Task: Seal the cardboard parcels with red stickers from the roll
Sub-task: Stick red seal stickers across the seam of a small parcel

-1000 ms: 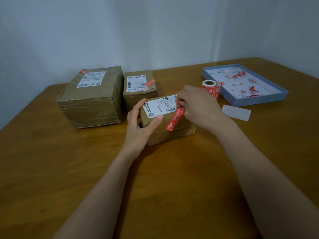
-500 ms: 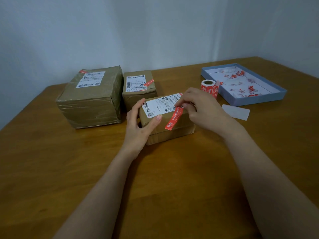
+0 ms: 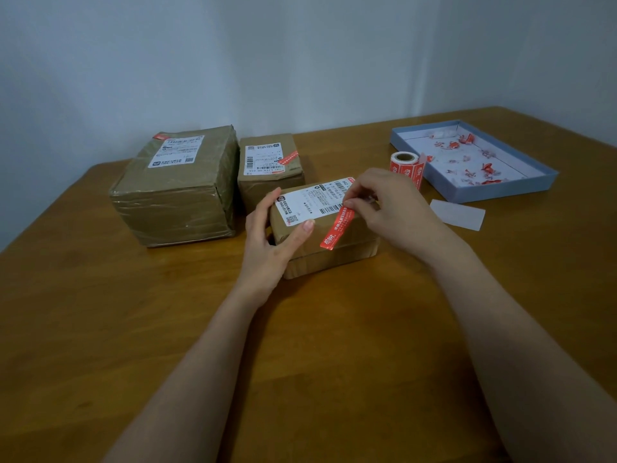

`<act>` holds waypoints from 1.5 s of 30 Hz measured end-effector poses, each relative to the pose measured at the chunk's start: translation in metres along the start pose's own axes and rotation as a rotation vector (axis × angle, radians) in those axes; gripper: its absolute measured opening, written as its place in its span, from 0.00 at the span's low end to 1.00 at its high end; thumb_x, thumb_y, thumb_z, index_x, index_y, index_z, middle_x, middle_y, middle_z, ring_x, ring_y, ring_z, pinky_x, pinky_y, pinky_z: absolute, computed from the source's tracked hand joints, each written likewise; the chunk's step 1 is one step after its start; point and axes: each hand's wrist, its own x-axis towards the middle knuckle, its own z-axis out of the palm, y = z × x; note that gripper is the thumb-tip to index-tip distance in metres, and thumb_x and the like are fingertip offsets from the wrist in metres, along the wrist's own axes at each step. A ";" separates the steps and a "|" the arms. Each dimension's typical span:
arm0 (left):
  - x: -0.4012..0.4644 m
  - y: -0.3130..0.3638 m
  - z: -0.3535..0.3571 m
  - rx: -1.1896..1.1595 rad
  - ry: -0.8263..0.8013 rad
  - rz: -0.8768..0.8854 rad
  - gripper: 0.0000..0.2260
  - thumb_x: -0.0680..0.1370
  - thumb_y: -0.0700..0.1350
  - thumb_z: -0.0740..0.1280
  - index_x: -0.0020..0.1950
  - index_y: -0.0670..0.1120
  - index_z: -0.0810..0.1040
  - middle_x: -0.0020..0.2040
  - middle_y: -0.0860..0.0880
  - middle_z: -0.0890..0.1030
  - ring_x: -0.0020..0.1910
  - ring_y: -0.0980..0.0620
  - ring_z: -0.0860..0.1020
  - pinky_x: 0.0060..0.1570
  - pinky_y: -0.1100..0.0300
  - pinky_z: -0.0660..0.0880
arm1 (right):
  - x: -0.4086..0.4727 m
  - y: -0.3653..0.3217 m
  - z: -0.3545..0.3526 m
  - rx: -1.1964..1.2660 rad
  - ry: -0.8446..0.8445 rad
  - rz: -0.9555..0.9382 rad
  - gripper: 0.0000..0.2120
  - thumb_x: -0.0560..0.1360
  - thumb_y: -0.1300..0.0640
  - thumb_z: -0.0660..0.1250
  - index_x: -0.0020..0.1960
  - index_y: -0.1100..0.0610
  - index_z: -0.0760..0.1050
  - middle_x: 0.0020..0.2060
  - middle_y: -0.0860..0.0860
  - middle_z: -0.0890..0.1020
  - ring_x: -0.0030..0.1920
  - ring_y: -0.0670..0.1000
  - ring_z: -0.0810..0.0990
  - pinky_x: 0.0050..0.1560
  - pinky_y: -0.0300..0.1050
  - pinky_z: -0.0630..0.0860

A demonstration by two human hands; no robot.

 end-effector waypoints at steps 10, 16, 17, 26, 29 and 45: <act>0.000 -0.005 -0.001 0.054 -0.023 0.001 0.47 0.57 0.67 0.77 0.73 0.65 0.61 0.72 0.52 0.64 0.71 0.53 0.66 0.65 0.48 0.73 | -0.002 -0.001 0.002 -0.111 0.042 -0.062 0.05 0.79 0.56 0.64 0.50 0.55 0.78 0.48 0.50 0.80 0.45 0.44 0.72 0.41 0.35 0.65; -0.003 -0.005 0.001 0.146 -0.037 0.043 0.54 0.57 0.56 0.83 0.76 0.61 0.55 0.73 0.55 0.60 0.71 0.58 0.61 0.71 0.51 0.67 | -0.003 0.000 0.002 -0.106 0.057 -0.067 0.05 0.78 0.56 0.65 0.51 0.55 0.78 0.48 0.50 0.81 0.45 0.44 0.73 0.44 0.37 0.66; -0.003 -0.005 0.001 0.146 -0.035 0.048 0.54 0.58 0.55 0.83 0.76 0.61 0.55 0.73 0.55 0.60 0.71 0.58 0.61 0.70 0.51 0.67 | -0.003 0.000 0.002 -0.106 0.061 -0.068 0.05 0.78 0.56 0.65 0.51 0.55 0.78 0.48 0.50 0.81 0.45 0.44 0.73 0.44 0.37 0.66; -0.003 -0.002 0.002 0.168 -0.024 0.052 0.50 0.60 0.54 0.81 0.76 0.60 0.56 0.70 0.57 0.59 0.70 0.58 0.61 0.69 0.55 0.66 | -0.007 0.004 0.002 0.055 0.084 -0.076 0.02 0.79 0.56 0.64 0.51 0.52 0.75 0.45 0.46 0.80 0.46 0.44 0.78 0.48 0.44 0.79; -0.003 -0.002 0.002 0.166 -0.025 0.043 0.51 0.59 0.56 0.80 0.76 0.60 0.56 0.72 0.56 0.59 0.70 0.57 0.61 0.69 0.54 0.67 | -0.007 0.005 0.001 0.077 0.062 -0.071 0.04 0.78 0.57 0.65 0.52 0.52 0.76 0.47 0.45 0.80 0.48 0.42 0.77 0.50 0.38 0.77; -0.003 0.000 0.002 0.164 -0.016 0.045 0.48 0.63 0.52 0.81 0.76 0.59 0.56 0.73 0.54 0.59 0.71 0.57 0.61 0.70 0.53 0.67 | -0.007 0.011 0.000 0.088 0.064 0.079 0.09 0.77 0.51 0.67 0.54 0.53 0.80 0.56 0.48 0.76 0.56 0.45 0.72 0.58 0.41 0.71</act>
